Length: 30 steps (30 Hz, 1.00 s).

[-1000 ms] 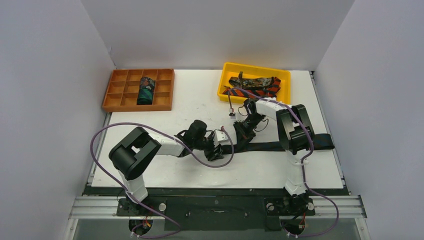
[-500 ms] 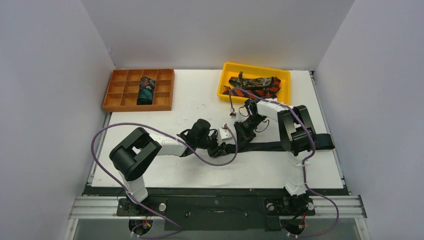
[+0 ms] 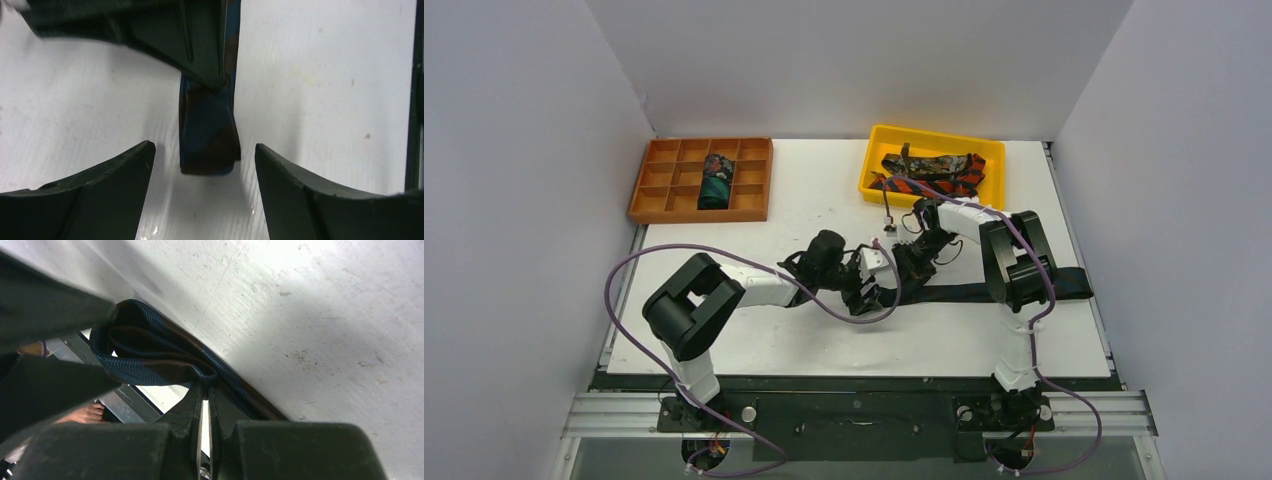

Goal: Roll the ties
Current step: Roll the tie at the center of the board.

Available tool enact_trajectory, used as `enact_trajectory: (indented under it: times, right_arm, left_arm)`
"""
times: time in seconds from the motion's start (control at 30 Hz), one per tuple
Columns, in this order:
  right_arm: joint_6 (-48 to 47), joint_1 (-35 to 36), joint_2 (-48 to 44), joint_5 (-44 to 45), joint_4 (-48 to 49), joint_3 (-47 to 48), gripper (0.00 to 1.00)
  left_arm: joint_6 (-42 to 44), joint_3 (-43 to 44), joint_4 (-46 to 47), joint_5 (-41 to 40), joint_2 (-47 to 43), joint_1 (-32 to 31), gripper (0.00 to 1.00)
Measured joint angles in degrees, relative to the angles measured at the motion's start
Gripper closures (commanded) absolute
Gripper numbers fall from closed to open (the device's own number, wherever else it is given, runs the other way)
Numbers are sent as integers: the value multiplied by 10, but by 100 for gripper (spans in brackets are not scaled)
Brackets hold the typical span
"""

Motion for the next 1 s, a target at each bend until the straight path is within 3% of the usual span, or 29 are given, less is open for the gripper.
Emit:
enact_trajectory:
  times: [0.2,0.53,1.0]
  right_arm:
    - [0,0,0,0,0,0,100]
    - [0,0,-1,0,2,-2,100]
    - [0,0,-2,-2,3,-3,100]
  left_arm:
    - [26,-39,-12,2,0,5,31]
    - [18,-17,2,-2,22,2,66]
    - [-24,49,27,4,57,-12,66]
